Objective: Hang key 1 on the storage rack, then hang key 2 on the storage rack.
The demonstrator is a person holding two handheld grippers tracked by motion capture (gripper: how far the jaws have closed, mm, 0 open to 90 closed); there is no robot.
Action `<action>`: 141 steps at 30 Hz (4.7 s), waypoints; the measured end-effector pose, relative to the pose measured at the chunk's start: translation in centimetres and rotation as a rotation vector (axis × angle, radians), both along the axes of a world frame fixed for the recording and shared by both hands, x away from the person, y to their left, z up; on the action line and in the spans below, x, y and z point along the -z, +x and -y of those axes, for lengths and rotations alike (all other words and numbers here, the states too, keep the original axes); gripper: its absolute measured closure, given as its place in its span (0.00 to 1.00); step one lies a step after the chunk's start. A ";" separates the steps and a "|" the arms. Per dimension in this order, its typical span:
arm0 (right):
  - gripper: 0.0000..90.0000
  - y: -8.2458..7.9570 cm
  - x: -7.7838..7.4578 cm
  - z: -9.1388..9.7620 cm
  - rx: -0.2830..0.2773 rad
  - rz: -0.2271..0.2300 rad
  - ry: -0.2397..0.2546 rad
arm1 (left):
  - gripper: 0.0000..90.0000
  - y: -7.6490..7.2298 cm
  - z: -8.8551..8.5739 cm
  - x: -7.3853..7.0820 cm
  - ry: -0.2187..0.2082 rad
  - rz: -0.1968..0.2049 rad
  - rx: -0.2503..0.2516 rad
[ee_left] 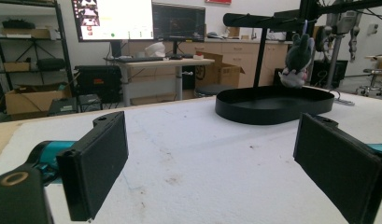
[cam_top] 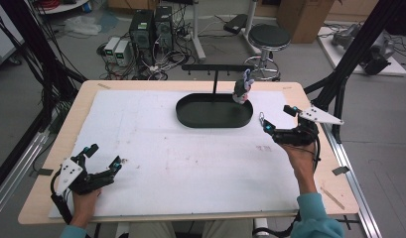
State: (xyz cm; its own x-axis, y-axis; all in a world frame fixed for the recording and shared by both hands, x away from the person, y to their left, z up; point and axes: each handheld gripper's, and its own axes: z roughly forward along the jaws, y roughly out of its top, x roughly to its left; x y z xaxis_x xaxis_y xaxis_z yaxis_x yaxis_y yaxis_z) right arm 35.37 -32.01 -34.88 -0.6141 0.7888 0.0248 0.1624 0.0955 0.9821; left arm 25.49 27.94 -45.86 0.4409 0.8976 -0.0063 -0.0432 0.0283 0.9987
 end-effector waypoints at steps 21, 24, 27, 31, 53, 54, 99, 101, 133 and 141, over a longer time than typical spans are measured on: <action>0.01 -1.0 2.0 -0.2 -0.008 -0.002 -0.021 | 0.12 0.0 -0.1 0.0 -0.002 -0.006 0.000; 0.01 -1.0 2.0 -0.3 -0.011 0.001 -0.021 | 0.12 0.0 0.0 0.0 -0.001 -0.006 0.000; 0.01 -1.1 2.0 -0.3 -0.008 0.001 -0.022 | 0.12 0.0 -0.1 0.0 -0.001 -0.006 0.000; 0.01 -1.2 1.9 0.0 0.000 0.001 -0.022 | 0.12 0.0 0.0 0.0 -0.001 -0.001 0.000; 0.01 2.1 -0.2 -0.1 0.037 -0.128 -0.095 | 0.12 0.0 0.0 0.0 0.000 -0.004 0.001; 0.01 2.5 -0.4 -0.1 0.043 -0.137 -0.106 | 0.12 0.0 0.0 0.0 0.000 -0.004 0.001; 0.05 14.7 -0.1 -0.5 0.122 -0.529 -0.287 | 0.12 0.1 0.0 0.0 0.000 -0.009 0.000; 0.06 14.9 0.2 -0.3 0.129 -0.543 -0.296 | 0.12 0.1 0.0 0.0 -0.001 -0.008 0.001; 0.30 17.3 4.1 -1.1 0.127 -0.694 -0.437 | 0.12 0.0 -0.1 0.0 0.001 -0.007 0.001; 0.48 17.4 4.4 -1.3 0.173 -0.725 -0.484 | 0.12 0.0 0.0 0.0 -0.001 -0.007 0.001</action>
